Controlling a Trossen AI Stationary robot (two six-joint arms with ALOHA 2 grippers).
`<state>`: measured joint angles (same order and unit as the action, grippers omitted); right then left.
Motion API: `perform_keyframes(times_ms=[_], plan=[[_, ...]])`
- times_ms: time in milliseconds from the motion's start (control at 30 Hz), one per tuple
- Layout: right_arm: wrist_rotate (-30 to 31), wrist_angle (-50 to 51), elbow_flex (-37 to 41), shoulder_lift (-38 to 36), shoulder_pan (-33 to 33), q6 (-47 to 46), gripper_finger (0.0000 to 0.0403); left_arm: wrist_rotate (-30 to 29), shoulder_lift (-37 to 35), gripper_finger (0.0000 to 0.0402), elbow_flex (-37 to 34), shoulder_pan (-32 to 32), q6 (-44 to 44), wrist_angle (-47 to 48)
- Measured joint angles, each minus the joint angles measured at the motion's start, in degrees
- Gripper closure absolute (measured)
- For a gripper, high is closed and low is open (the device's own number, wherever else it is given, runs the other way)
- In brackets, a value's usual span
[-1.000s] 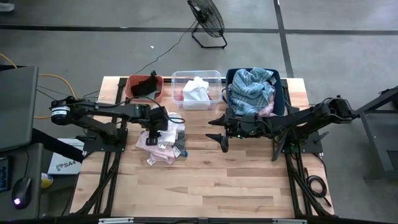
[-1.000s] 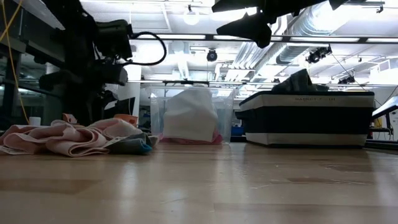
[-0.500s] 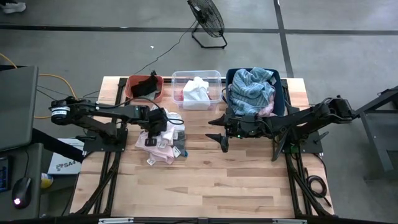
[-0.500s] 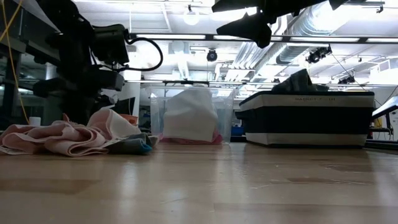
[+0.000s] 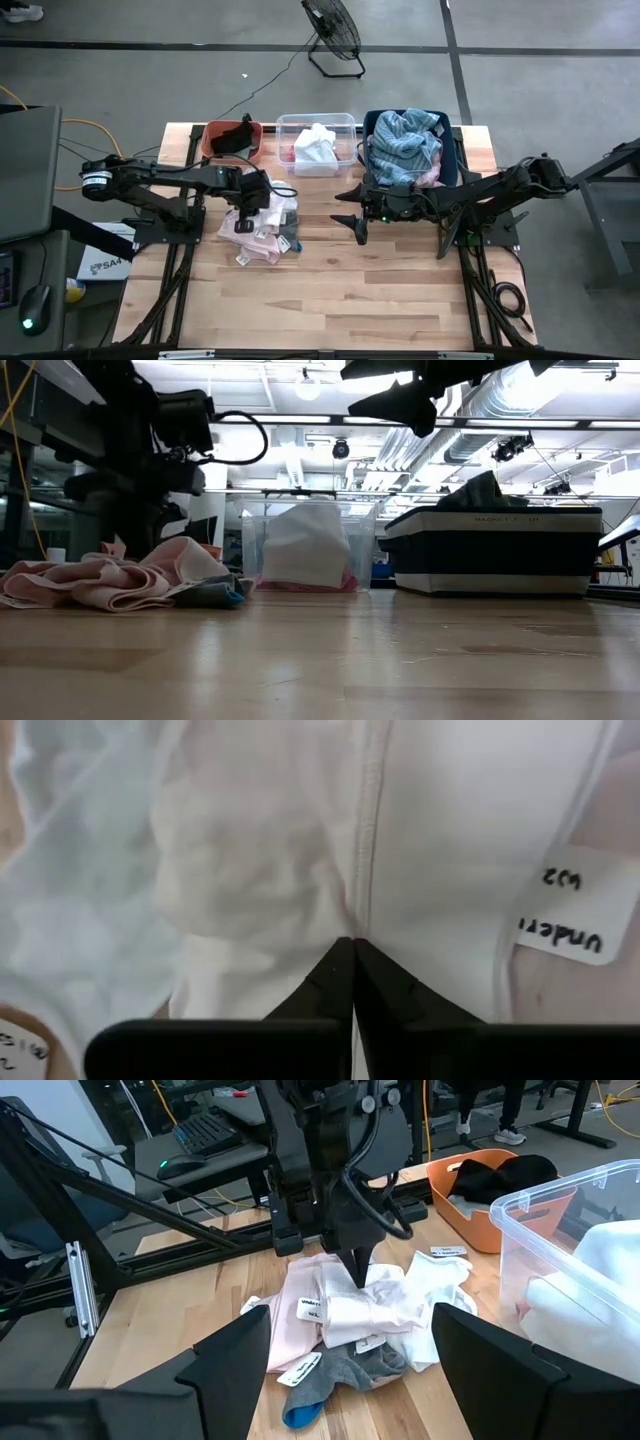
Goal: Pick & Place Cloths
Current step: Put the white underwear into the transparent bin
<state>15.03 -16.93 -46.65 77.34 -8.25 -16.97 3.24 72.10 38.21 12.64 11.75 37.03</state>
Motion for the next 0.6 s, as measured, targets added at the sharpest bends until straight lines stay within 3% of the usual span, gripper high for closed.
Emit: perform_keyframes(times_ms=[167, 267, 600], plan=[[0.00, -0.02, -0.01, 0.00, -0.02, 0.00, 0.0133, 1.77, 0.00, 0.0396, 0.89, 0.00, -0.21, 0.69], [0.00, -0.02, -0.02, 0.00, -0.02, 0.00, 0.0133, 1.72, -0.02, 0.0373, 0.89, 0.00, 0.18, -0.39], [0.00, -0.02, 0.00, 0.00, -0.02, 0.00, 0.0133, -5.94, 1.78, 0.0204, 0.89, 0.09, 1.08, -6.29]])
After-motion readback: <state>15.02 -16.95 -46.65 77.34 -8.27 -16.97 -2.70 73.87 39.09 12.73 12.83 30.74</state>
